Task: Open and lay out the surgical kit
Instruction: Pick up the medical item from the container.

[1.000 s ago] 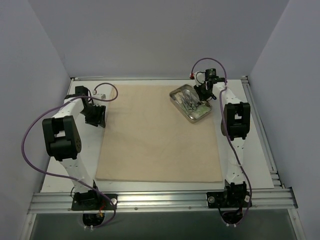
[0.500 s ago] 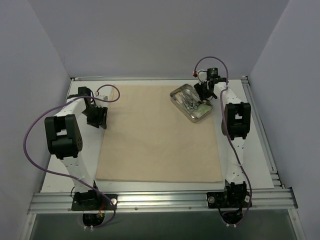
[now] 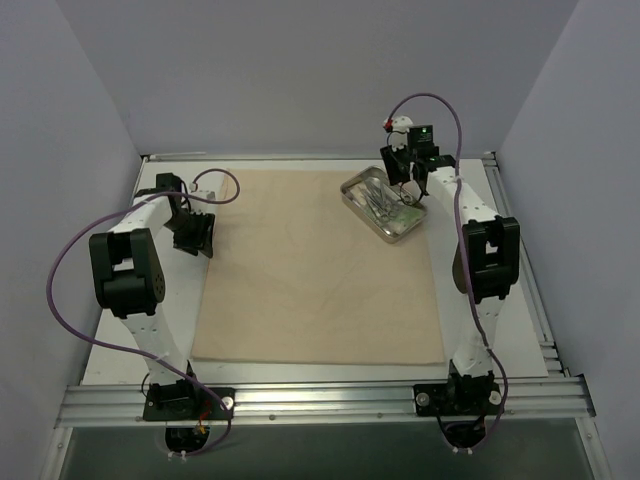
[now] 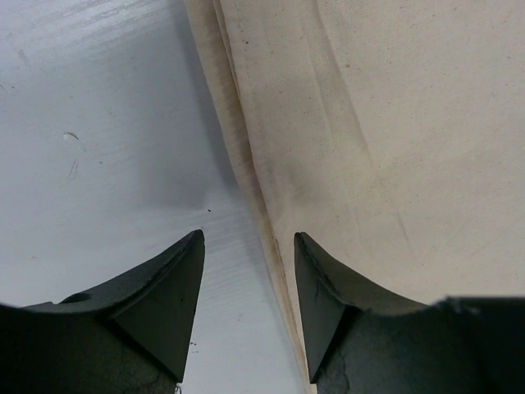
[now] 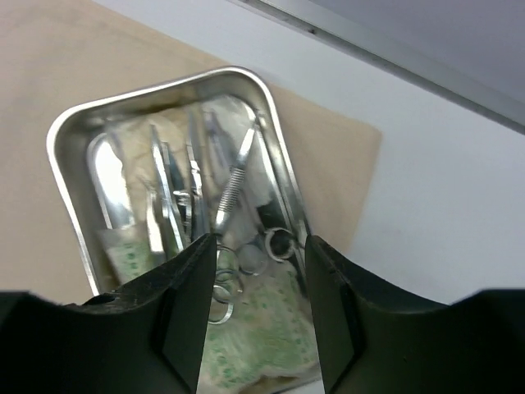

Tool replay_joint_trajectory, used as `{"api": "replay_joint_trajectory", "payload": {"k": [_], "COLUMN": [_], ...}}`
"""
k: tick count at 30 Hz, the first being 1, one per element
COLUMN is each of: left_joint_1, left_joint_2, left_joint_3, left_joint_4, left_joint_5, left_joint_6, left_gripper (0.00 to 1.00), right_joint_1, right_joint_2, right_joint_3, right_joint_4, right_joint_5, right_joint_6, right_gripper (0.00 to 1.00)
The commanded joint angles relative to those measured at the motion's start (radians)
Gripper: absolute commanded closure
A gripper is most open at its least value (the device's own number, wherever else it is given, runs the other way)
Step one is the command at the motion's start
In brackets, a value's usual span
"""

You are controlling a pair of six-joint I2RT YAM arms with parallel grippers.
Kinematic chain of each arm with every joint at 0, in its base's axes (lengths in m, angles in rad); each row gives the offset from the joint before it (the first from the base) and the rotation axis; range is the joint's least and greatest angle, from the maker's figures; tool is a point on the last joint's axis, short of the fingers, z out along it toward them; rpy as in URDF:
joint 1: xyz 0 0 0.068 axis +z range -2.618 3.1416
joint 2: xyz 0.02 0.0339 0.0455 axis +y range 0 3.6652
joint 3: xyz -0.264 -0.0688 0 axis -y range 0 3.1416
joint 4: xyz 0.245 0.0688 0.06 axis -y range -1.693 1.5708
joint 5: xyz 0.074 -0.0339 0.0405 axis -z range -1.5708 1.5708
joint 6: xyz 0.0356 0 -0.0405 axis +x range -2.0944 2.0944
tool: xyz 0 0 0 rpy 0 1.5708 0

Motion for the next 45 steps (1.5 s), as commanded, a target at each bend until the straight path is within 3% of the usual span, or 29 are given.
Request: {"api": "replay_joint_trajectory", "payload": {"k": [1,2,8,37,45], "left_joint_1": [-0.004,-0.004,-0.004,-0.002,-0.002], "left_joint_2": [-0.022,-0.022,-0.016,-0.024,-0.027], "left_joint_3": [0.045,0.045,0.040,0.025,0.020], "left_joint_4": [0.008,0.009,0.009,0.006,0.008], "left_joint_5": [0.008,0.010,0.007,0.006,-0.003], "left_joint_6": [0.002,0.002,0.008,0.023,0.031], "left_gripper": [0.43,0.43,0.43,0.43,0.43], "right_joint_1": [0.060,0.072,0.098,0.095,0.100], "right_joint_2": [-0.009,0.006,0.037,0.132,0.091], "right_joint_3": [-0.028,-0.025,-0.069,-0.123,-0.120], "right_joint_4": [-0.001,-0.015,-0.048,-0.063,-0.077], "right_joint_5": [-0.029,-0.034,-0.066,-0.078,-0.066], "right_joint_6": [0.036,0.038,0.071,0.073,0.058], "right_gripper": [0.57,0.63,0.73,0.71,0.81]}}
